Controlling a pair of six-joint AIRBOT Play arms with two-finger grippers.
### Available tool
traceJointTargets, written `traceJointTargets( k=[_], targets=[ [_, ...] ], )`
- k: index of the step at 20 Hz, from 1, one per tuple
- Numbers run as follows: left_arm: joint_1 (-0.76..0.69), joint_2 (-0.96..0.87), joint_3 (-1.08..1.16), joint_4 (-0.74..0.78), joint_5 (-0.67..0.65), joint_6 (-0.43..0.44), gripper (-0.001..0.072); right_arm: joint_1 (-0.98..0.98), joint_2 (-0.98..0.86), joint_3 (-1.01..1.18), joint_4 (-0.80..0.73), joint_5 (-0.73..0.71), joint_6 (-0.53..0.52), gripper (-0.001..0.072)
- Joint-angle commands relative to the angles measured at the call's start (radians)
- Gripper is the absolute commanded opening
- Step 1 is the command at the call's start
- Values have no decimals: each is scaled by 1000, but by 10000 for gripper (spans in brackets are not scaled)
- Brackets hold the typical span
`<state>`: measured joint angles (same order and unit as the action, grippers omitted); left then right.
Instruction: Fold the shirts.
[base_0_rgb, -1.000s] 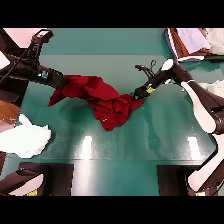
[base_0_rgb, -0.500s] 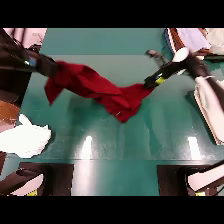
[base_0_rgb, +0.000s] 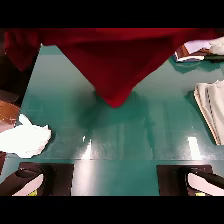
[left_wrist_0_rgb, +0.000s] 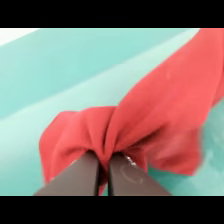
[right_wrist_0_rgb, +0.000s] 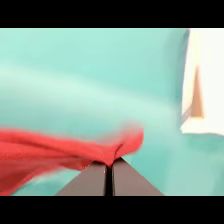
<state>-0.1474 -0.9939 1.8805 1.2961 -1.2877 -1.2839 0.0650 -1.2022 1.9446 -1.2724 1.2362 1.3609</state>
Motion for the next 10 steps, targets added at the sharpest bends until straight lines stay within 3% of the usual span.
traceJointTargets(
  k=[1,6,10],
  targets=[
    [1,48,41,-97,-13,-2,28,-47,120,130,-12,-38,12,18],
    [0,113,74,-398,-25,-19,27,-154,309,55,-11,-213,12,16],
    [0,107,39,-474,-170,-84,27,-250,302,101,0,-175,12,15]
  ],
)
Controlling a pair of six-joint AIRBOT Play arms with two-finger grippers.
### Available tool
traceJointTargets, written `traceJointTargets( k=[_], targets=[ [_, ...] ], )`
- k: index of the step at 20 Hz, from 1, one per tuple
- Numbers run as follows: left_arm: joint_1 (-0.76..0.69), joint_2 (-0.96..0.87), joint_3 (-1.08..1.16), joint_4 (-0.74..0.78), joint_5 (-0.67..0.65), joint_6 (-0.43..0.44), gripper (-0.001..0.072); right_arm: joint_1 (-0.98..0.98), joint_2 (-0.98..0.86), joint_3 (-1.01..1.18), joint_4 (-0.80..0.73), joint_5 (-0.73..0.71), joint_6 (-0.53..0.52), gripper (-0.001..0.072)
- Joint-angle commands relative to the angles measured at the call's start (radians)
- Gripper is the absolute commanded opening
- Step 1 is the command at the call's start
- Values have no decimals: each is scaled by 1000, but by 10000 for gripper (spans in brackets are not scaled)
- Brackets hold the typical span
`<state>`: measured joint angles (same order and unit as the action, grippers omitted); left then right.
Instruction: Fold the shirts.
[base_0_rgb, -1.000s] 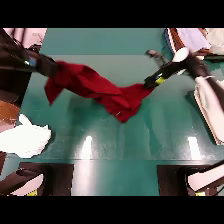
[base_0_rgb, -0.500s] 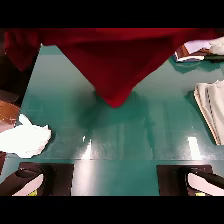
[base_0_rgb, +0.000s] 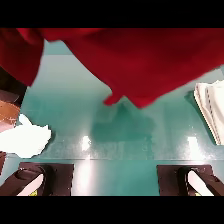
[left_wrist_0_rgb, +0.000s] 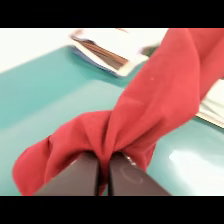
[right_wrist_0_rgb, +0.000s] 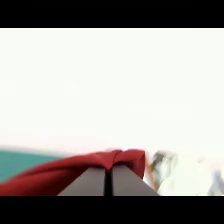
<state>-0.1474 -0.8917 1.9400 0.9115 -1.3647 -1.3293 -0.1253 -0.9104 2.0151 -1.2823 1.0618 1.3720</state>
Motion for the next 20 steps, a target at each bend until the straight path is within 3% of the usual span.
traceJointTargets(
  k=[1,3,6,8,11,17,19,20],
  targets=[
    [0,5,-75,-80,-104,-49,27,-61,-31,75,16,39,1,15],
    [0,-2,-230,-78,-95,-54,27,-61,-137,128,117,115,0,15],
    [1,-3,-555,-66,-25,-41,27,-10,-269,9,187,151,0,16],
    [1,-3,-782,-40,98,-21,27,54,-368,-93,183,174,0,15],
    [1,-27,-1011,92,384,-21,27,152,-542,-177,180,125,-1,16],
    [1,-317,-1008,199,687,5,28,291,-819,-183,184,-84,0,19],
    [6,-397,-958,234,719,0,37,317,-853,-182,188,-143,0,41],
    [19,-420,-937,235,711,-8,274,323,-861,-182,195,-162,0,257]
  ],
)
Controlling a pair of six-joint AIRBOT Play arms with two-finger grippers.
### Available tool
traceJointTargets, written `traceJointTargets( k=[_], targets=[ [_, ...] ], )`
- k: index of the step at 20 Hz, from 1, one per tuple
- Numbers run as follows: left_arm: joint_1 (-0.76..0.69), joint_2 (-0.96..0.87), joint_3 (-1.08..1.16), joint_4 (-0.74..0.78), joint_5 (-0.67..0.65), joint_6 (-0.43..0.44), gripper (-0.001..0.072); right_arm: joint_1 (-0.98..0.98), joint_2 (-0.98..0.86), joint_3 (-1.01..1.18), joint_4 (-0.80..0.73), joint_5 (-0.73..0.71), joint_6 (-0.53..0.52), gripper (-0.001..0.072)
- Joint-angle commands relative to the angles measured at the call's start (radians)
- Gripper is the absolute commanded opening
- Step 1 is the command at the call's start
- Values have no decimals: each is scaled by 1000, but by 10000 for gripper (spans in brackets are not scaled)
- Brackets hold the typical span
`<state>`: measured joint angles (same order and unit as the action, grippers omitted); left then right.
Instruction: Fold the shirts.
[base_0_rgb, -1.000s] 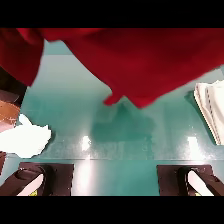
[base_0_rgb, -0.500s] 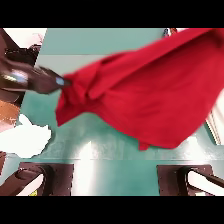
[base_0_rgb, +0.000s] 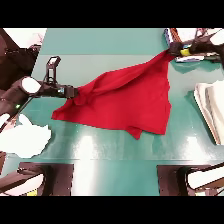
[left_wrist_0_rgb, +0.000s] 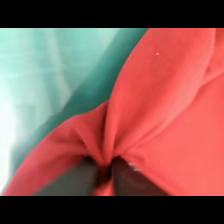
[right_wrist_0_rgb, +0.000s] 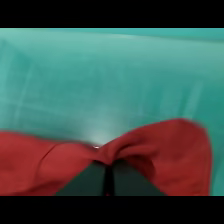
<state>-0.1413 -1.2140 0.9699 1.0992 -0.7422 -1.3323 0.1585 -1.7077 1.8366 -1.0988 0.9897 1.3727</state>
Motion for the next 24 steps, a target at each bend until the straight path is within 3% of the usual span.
traceJointTargets(
  k=[1,3,6,9,11,16,19,24],
  targets=[
    [32,-109,51,46,83,-21,576,39,-64,-4,15,-104,-1,480],
    [98,-108,98,48,23,-23,619,24,-51,11,16,-90,-1,512],
    [240,-91,206,54,-238,44,618,-25,9,31,16,26,-5,508],
    [380,-76,230,53,-502,151,618,-85,74,29,18,273,-83,312],
    [473,-76,202,48,-597,163,619,-117,127,-25,68,411,-113,312],
    [639,-76,29,27,-566,217,617,-171,287,-307,97,425,-133,312],
    [645,-78,-59,10,-546,295,617,-173,358,-454,112,364,-140,312],
    [645,-78,-119,-49,-510,345,617,-171,407,-543,113,316,-141,312]
  ],
)
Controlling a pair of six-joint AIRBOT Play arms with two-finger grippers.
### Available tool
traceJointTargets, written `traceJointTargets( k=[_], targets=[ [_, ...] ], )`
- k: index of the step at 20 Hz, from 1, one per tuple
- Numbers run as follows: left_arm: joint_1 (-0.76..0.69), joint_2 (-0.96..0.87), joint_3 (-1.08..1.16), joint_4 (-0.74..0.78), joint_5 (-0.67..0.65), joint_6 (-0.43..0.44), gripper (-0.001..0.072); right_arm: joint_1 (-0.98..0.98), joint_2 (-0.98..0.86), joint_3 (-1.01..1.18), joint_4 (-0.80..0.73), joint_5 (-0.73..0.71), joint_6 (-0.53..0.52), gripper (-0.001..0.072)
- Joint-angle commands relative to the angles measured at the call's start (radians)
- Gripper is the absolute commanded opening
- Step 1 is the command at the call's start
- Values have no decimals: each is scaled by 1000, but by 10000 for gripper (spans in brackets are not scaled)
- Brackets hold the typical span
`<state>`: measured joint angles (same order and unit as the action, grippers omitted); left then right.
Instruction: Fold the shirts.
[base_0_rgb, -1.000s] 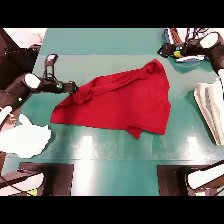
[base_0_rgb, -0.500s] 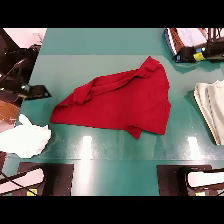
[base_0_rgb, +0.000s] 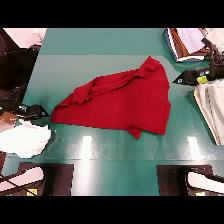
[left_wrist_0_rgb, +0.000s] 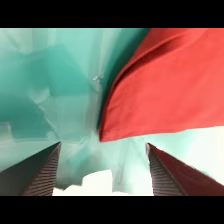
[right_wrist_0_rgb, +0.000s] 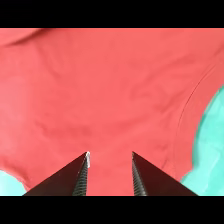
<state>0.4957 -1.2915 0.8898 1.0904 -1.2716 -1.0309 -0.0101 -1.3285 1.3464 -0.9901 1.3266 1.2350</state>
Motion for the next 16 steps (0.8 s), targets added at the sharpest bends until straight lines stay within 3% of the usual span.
traceJointTargets(
  k=[1,7,11,15,16],
  targets=[
    [8,-1,-43,-48,29,42,617,-2,28,-52,5,-18,-3,312],
    [-43,-2,-61,-46,57,35,617,-2,28,-52,15,-15,-3,312],
    [-106,-47,-61,-5,71,-16,610,-3,28,-52,60,-8,-3,312],
    [-120,-50,-49,-31,84,-16,118,-12,29,-52,53,13,-3,312],
    [-120,-50,-33,-31,81,-19,28,-26,29,-52,53,32,-3,312]
  ],
)
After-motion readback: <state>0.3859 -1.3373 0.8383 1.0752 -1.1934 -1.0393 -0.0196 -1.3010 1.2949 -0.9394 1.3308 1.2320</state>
